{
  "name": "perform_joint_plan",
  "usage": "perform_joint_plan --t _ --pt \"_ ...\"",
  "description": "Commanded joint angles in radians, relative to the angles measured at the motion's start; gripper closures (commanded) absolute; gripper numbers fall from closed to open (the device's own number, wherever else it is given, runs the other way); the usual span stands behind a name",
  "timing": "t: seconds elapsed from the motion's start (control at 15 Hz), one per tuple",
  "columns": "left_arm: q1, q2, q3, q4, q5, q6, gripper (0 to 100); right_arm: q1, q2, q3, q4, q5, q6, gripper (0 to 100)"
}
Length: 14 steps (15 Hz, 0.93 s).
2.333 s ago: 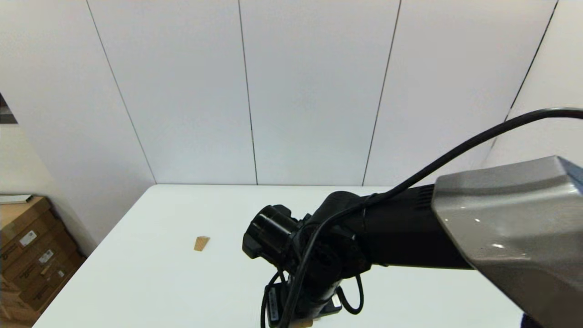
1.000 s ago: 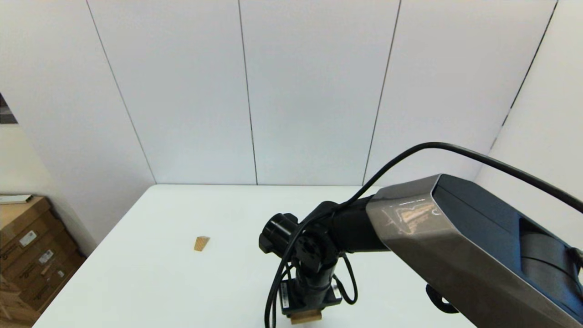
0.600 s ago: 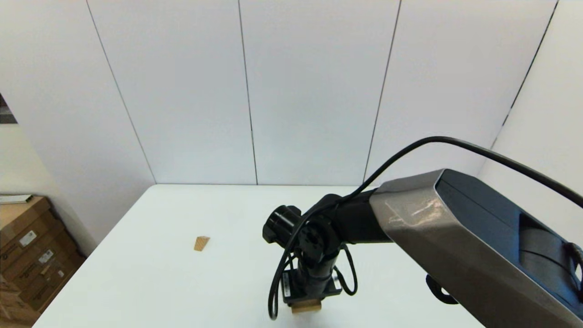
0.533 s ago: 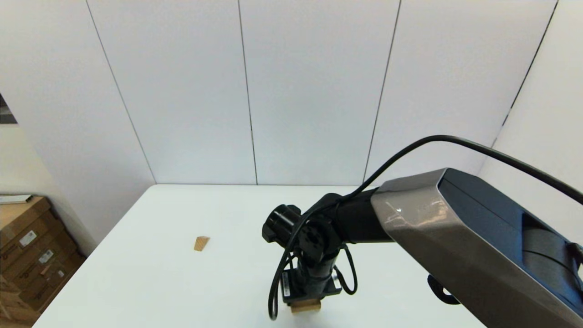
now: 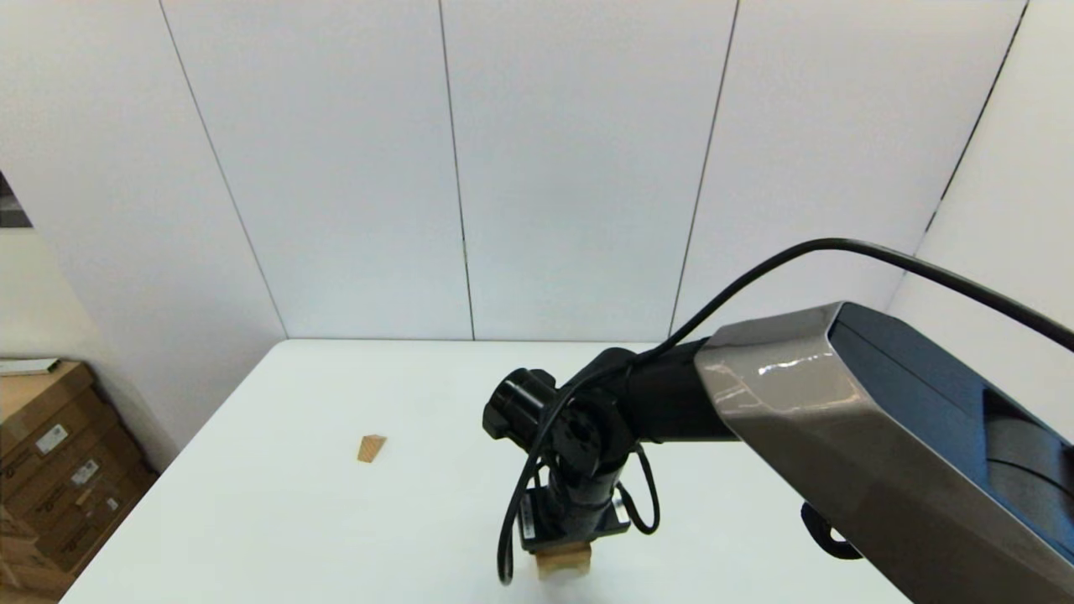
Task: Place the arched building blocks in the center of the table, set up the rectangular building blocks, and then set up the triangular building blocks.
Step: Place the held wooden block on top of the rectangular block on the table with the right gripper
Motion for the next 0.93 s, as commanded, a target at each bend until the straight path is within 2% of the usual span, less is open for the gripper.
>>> perform_joint_plan --t 0.07,0.67,0.87,0.93 --pt "0.0 0.001 0.0 0.0 0.001 0.0 0 0.002 0.014 -0.002 0.001 -0.012 -0.001 100" --pt "0.0 0.001 0.0 0.0 0.001 0.0 0 0.002 0.018 -0.017 0.001 -0.015 -0.018 100" --pt "0.0 0.001 0.0 0.0 0.001 0.0 0 0.009 0.038 -0.017 0.001 -0.06 -0.018 100" --pt "0.0 0.001 0.0 0.0 0.001 0.0 0 0.012 0.045 -0.015 0.001 -0.06 -0.018 100"
